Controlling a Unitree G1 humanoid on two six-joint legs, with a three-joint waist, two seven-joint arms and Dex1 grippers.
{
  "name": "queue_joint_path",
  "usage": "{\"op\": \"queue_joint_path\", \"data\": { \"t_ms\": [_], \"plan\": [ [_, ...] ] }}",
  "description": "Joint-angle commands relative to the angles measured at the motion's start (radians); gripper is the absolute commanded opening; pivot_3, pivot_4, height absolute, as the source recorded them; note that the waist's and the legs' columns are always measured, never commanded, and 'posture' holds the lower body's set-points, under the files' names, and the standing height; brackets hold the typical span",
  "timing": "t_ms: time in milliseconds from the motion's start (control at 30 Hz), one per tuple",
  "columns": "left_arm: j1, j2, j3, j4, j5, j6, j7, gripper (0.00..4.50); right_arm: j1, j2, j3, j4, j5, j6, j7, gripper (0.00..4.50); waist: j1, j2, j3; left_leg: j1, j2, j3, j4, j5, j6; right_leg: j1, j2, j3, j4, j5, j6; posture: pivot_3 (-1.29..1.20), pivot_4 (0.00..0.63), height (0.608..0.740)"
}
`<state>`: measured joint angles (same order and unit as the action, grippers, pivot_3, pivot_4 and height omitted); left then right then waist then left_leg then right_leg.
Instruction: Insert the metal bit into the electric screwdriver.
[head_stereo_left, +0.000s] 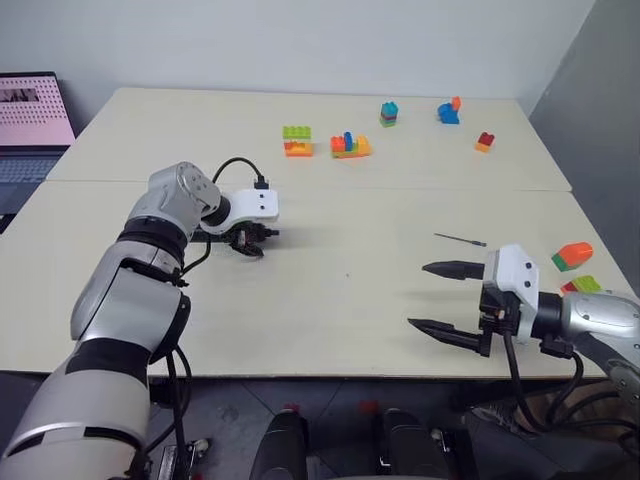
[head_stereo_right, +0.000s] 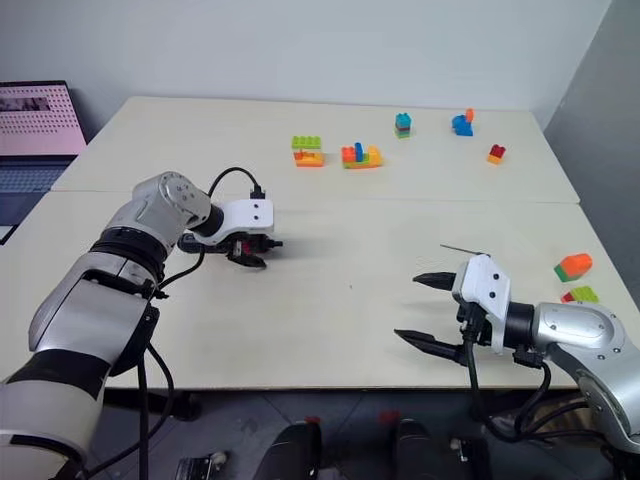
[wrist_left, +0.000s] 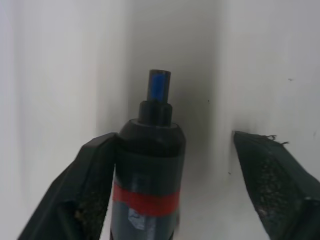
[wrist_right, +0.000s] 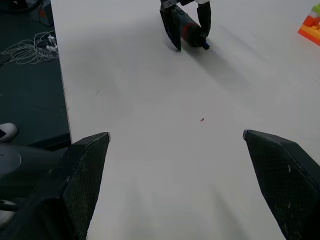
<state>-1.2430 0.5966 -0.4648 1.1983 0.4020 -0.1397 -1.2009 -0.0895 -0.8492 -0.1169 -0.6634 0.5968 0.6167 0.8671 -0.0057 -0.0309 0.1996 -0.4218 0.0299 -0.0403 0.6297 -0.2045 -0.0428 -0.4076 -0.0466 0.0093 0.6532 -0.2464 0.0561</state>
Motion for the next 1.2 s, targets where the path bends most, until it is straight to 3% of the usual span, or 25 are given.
{"op": "queue_joint_path", "data": {
  "t_ms": [33, 200, 433, 567, 733, 867, 1033, 1200],
  "plan": [
    [-0.017, 0.005, 0.008, 0.011, 0.018, -0.021, 0.013, 2.58, -0.010, -0.011, -0.027, -0.026, 0.014, -0.009, 0.000, 4.50, 0.000, 0.000, 0.000, 0.000, 0.000, 0.000, 0.000, 0.000, 0.000, 0.000, 0.000, 0.000, 0.000, 0.000, 0.000, 0.00, 0.150, 0.740],
    [-0.007, 0.024, 0.007, 0.006, 0.030, -0.053, 0.002, 1.67, -0.026, -0.020, -0.020, -0.009, 0.006, -0.014, 0.008, 4.50, -0.002, 0.000, 0.000, 0.002, 0.000, 0.000, 0.000, 0.000, 0.000, 0.000, 0.000, 0.001, 0.003, 0.000, 0.000, 0.00, 0.150, 0.740],
    [0.007, 0.056, 0.037, -0.044, 0.004, -0.100, -0.055, 1.65, -0.034, -0.032, -0.027, 0.000, 0.006, -0.014, 0.015, 4.50, -0.004, 0.000, 0.000, 0.003, 0.000, 0.000, 0.000, 0.000, 0.000, 0.000, 0.000, 0.001, 0.005, 0.000, 0.000, 0.00, 0.150, 0.740],
    [0.009, 0.056, 0.114, -0.138, -0.094, -0.069, -0.129, 1.65, -0.025, -0.053, -0.066, 0.000, 0.018, -0.009, 0.022, 4.50, -0.003, 0.000, 0.000, 0.003, 0.000, 0.000, 0.000, 0.000, 0.000, 0.000, 0.000, 0.001, 0.006, 0.000, 0.000, 0.00, 0.150, 0.740],
    [0.044, 0.023, 0.227, -0.348, -0.252, 0.120, -0.208, 1.63, -0.013, -0.077, -0.109, -0.003, 0.032, -0.001, 0.033, 4.50, 0.006, 0.000, 0.000, 0.002, 0.000, 0.000, 0.002, 0.000, 0.000, 0.000, 0.000, 0.001, 0.006, 0.000, 0.000, 0.00, 0.150, 0.740],
    [0.131, -0.014, 0.310, -0.632, -0.421, 0.390, -0.247, 1.62, -0.015, -0.097, -0.138, 0.000, 0.040, 0.004, 0.038, 4.50, 0.001, 0.000, 0.000, 0.003, 0.000, 0.001, 0.002, 0.000, 0.000, 0.001, 0.000, 0.002, 0.007, 0.000, 0.000, 0.00, 0.150, 0.740],
    [0.219, -0.067, 0.379, -0.864, -0.543, 0.583, -0.151, 1.62, -0.032, -0.121, -0.166, 0.007, 0.053, 0.015, 0.044, 4.50, -0.004, 0.000, 0.000, 0.005, 0.000, 0.000, 0.002, 0.000, 0.000, 0.001, 0.000, 0.002, 0.009, 0.000, 0.000, 0.00, 0.150, 0.740],
    [0.277, -0.102, 0.414, -0.968, -0.604, 0.669, -0.041, 1.61, -0.040, -0.135, -0.182, 0.013, 0.069, 0.023, 0.048, 4.50, -0.013, 0.000, 0.000, 0.006, 0.000, 0.000, 0.005, 0.000, 0.000, 0.001, 0.001, 0.003, 0.011, 0.000, -0.001, 0.00, 0.150, 0.740]
  ]
}}
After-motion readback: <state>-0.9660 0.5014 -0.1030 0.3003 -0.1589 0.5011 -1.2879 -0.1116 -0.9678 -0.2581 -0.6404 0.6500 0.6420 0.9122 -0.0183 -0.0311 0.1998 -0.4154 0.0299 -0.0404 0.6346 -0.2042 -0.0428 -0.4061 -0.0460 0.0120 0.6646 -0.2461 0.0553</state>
